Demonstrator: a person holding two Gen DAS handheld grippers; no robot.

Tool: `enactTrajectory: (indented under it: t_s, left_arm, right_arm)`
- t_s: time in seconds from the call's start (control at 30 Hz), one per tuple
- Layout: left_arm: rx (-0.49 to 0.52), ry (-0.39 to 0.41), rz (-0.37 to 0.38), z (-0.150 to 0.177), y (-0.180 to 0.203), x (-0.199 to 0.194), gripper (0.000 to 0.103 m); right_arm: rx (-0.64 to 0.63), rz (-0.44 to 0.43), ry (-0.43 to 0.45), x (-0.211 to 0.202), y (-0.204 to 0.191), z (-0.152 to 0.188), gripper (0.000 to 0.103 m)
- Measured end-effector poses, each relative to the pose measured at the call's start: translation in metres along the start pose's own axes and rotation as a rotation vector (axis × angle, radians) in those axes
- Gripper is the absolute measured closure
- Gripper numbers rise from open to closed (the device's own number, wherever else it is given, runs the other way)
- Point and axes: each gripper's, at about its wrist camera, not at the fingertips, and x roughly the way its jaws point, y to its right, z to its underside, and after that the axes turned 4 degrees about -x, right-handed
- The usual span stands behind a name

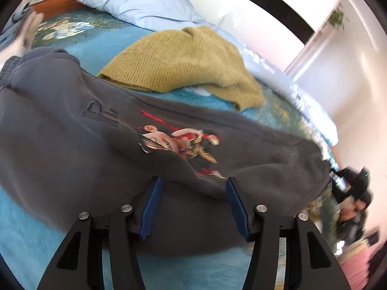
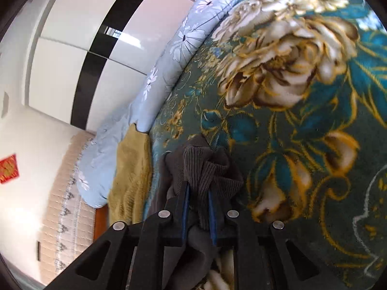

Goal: Fold clothes

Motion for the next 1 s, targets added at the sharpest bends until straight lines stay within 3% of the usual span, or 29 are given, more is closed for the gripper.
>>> enactTrajectory:
  t_s: [0.07, 0.27, 0.4, 0.5, 0.63, 0.73, 0.8, 0.9, 1.0]
  left_arm:
    - [0.008, -0.021, 0.063, -0.001, 0.014, -0.002, 0.047]
    - [0.174, -0.083, 0.108, 0.014, 0.075, 0.027, 0.047]
    - [0.269, -0.181, 0.017, 0.035, 0.094, 0.064, 0.047]
    - [0.262, -0.167, 0.056, 0.034, 0.089, 0.056, 0.047]
    - [0.125, -0.13, 0.173, 0.021, 0.053, 0.027, 0.046]
    - [0.001, -0.032, 0.18, 0.006, 0.007, -0.002, 0.047]
    - [-0.087, 0.042, 0.164, -0.003, -0.031, -0.025, 0.047]
    - [-0.209, 0.159, 0.073, -0.014, -0.087, -0.06, 0.046]
    - [-0.381, 0.213, 0.015, -0.015, -0.146, -0.085, 0.047]
  right_arm:
    - [-0.009, 0.023, -0.004, 0.003, -0.001, 0.001, 0.088]
    - [-0.002, 0.025, 0.005, 0.004, 0.0, 0.002, 0.088]
    - [-0.022, 0.034, 0.009, 0.001, -0.002, 0.003, 0.088]
    - [-0.064, 0.058, 0.016, -0.002, -0.009, 0.006, 0.088]
    - [-0.079, 0.067, 0.02, -0.002, -0.011, 0.006, 0.088]
    - [-0.08, 0.073, 0.025, -0.004, -0.01, 0.007, 0.088]
    - [-0.089, 0.081, 0.034, -0.005, -0.012, 0.008, 0.088]
    - [-0.091, 0.092, 0.056, -0.007, -0.016, 0.011, 0.088]
    - [-0.074, 0.094, 0.09, -0.013, -0.021, 0.015, 0.088]
